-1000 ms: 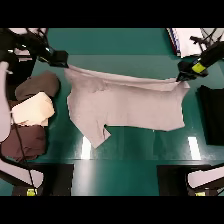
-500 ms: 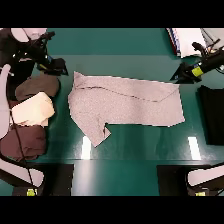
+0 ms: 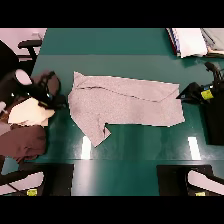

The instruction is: Fold the shirts.

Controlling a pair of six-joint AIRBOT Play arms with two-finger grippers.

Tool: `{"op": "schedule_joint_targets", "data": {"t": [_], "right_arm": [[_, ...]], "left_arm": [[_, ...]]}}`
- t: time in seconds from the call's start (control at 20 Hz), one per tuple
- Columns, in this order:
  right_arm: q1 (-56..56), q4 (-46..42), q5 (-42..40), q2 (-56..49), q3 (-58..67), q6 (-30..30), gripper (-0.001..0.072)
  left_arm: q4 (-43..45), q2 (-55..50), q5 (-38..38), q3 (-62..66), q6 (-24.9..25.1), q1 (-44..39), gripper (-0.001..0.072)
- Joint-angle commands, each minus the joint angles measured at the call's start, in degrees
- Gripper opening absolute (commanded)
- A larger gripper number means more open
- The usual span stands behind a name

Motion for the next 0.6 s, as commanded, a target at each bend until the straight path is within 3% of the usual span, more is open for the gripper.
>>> {"op": "schedule_joint_targets", "data": {"t": [0.0,0.2,0.55], "right_arm": [[-0.59,0.2,-0.81,5.16,-5.66,-0.22,0.0409],[-0.61,0.17,-0.9,7.45,-5.9,-0.22,0.0409],[-0.61,-0.04,0.04,8.0,-5.92,-0.22,0.0409]], "left_arm": [[-7.5,2.21,8.55,-9.81,3.06,0.07,0.049],[-11.02,2.14,14.88,-11.37,4.07,-1.33,0.049],[-10.29,2.14,15.8,-11.37,3.91,-5.57,0.0488]]}}
